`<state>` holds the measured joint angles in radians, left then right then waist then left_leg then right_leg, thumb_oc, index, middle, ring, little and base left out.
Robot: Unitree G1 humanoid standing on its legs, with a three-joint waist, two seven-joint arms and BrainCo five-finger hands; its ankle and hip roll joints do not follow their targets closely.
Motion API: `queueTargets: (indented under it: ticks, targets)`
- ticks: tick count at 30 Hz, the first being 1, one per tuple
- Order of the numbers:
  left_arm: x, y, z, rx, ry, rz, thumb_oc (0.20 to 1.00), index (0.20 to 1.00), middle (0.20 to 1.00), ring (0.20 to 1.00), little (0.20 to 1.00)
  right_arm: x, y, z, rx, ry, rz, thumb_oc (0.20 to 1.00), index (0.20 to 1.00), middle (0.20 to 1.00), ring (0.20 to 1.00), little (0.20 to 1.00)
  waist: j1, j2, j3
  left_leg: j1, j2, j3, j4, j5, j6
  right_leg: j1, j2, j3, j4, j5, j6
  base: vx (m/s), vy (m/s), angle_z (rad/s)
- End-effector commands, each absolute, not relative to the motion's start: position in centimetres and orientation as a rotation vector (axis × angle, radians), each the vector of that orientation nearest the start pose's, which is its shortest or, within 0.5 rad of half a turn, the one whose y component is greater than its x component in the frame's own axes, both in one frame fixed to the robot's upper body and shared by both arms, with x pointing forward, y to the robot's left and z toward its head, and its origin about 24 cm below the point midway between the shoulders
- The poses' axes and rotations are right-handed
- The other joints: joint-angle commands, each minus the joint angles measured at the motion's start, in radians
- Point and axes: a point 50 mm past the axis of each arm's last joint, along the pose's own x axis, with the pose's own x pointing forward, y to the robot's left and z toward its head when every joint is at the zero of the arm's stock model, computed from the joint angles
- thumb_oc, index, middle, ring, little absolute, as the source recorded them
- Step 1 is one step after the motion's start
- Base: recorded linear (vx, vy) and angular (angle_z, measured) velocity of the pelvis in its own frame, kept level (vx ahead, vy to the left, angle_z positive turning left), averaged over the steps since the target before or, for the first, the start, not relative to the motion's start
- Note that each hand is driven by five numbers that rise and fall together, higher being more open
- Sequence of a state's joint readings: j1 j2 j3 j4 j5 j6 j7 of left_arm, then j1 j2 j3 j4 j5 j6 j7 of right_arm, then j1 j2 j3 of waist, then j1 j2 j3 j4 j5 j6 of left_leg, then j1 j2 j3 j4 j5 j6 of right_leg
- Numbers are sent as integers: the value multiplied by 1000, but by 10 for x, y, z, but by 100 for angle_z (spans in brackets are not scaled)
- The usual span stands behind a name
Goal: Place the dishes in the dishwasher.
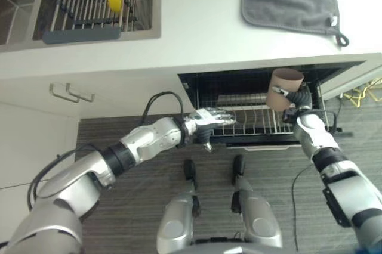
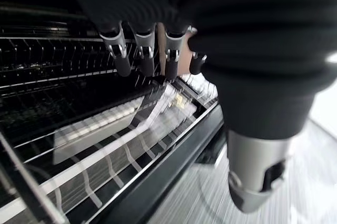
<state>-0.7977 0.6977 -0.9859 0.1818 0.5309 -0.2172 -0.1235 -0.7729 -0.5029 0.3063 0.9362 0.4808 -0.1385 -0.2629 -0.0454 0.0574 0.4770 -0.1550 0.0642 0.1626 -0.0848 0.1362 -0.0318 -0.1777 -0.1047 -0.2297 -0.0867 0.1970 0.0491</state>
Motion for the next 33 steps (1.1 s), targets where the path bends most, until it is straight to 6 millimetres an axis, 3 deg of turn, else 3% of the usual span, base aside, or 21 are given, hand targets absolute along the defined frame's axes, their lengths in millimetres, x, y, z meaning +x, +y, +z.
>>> queueTargets:
  ticks: [1,5,11,14,19,25,33]
  targets:
    - [305,72,104,1566,-563,-975,1000,1000,1000,1000,1000,388,-250,142,-220,-78,-370,200,200,200,200,200,19,-23,-53,35,24,11,-2,-57,-25,41,-95,61,8,-12,133,-116,32,-8]
    - [307,68,104,1578,-574,-950,1000,1000,1000,1000,1000,390,-262,154,-226,-94,-531,200,200,200,200,200,8,-3,-20,19,15,22,-2,-58,-27,21,-101,68,9,-10,135,-99,52,-5]
    - [307,72,87,1588,-573,-925,1000,1000,1000,1000,1000,389,-269,173,-376,-161,-714,200,200,200,200,200,2,8,6,9,13,34,-2,-66,-30,6,-103,82,10,-15,139,-31,18,-3]
    - [303,75,80,1589,-576,-923,1000,1000,1000,1000,1000,387,-269,170,-381,-154,-746,200,200,200,200,200,2,10,10,6,14,38,-2,-67,-31,3,-103,83,10,-17,141,-3,2,-2]
    - [302,80,70,1597,-577,-911,1000,1000,1000,1000,1000,388,-271,168,-475,-118,-770,200,200,200,200,200,0,14,25,-3,14,42,-2,-68,-33,-6,-101,92,11,-21,144,0,0,0]
    - [297,83,57,1606,-608,-908,1000,1000,1000,1000,1000,390,-271,154,-423,-33,-731,200,200,200,200,200,7,22,35,-6,14,40,-2,-68,-32,-6,-102,95,9,-23,144,-6,-11,0]
    - [287,79,45,1610,-635,-919,1000,1000,1000,1000,1000,397,-253,152,-400,-18,-646,200,200,200,200,200,7,47,43,-6,7,44,-2,-64,-35,-1,-107,86,8,-25,139,18,26,-1]
